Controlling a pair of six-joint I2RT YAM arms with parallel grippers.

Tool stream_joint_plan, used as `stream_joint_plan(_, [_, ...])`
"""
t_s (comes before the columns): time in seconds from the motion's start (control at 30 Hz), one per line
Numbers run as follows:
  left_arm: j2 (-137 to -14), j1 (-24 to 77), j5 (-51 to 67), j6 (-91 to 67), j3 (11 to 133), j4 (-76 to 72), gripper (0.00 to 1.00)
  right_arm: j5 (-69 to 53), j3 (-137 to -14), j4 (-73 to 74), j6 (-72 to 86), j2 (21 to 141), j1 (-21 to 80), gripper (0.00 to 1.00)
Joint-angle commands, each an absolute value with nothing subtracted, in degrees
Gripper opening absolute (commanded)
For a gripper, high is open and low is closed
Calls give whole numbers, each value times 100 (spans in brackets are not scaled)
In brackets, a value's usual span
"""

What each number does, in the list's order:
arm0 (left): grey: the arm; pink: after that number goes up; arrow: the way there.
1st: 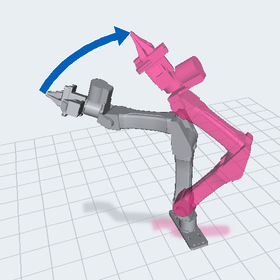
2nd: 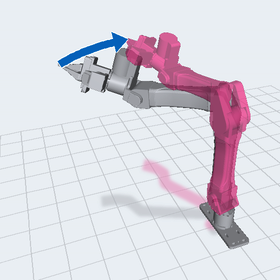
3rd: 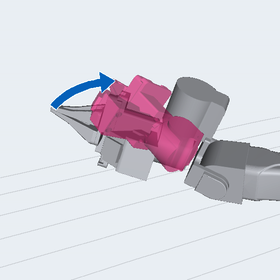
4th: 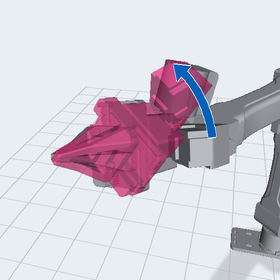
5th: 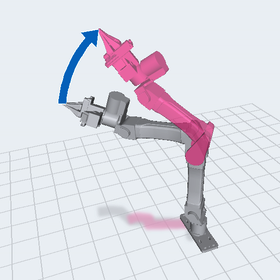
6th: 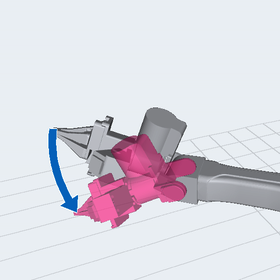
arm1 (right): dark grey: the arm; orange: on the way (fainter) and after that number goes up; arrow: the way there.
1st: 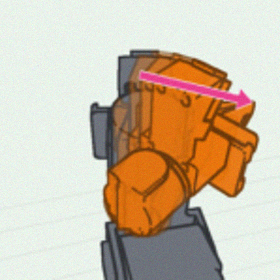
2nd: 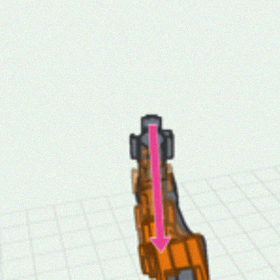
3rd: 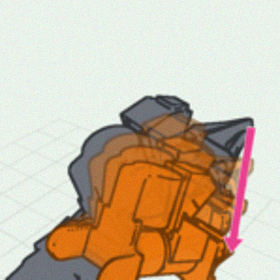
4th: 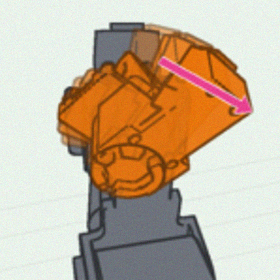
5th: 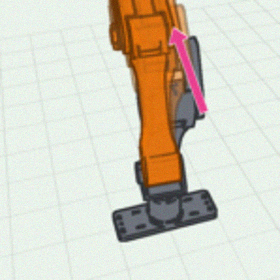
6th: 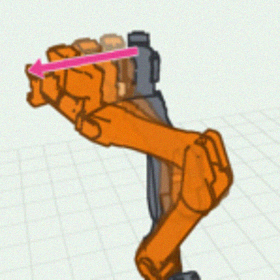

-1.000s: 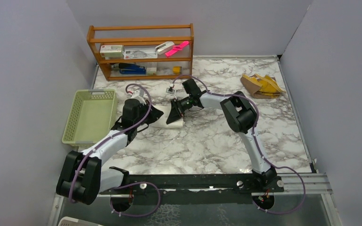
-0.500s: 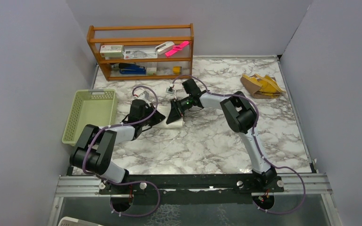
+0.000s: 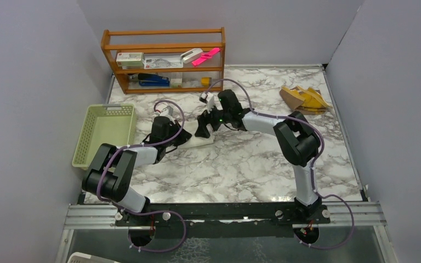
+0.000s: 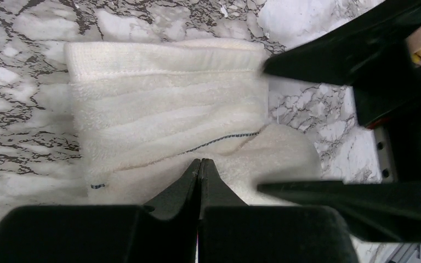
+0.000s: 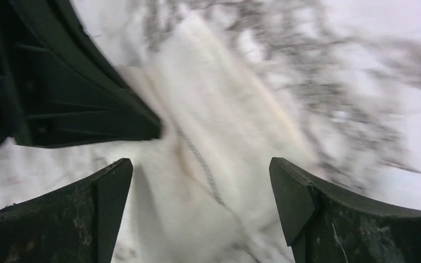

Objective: Roll the towels
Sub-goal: Roll the towel at the center of the board.

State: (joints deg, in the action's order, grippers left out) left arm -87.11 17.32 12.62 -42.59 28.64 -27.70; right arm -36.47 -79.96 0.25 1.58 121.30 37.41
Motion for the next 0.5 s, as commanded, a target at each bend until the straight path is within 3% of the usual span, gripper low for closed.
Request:
stream_joint_plan(0.0, [-8855,1723,1029,-4027,2689,-2496,0,-1695,-7197,-1443,-442,11270,3612,100])
stream_joint_plan(0.13, [-8854,1718,1028,-4000,2695,-2489,0,-806,-5470,-4552,-406,10168,3612,100])
stream_joint_plan(0.2, [-8851,1718,1031,-3988,2685,-2487,0,-12,-4873,-6200,-56,10509,3597,100])
stream_joint_plan(0.33, [-8913,1731,1012,-3938,2684,-2488,0,-867,-5990,-5199,-885,11412,3572,94])
stream_joint_plan(0.47, [-8810,1730,1051,-3954,2691,-2480,0,-899,-5083,-7309,-2469,11172,4175,96])
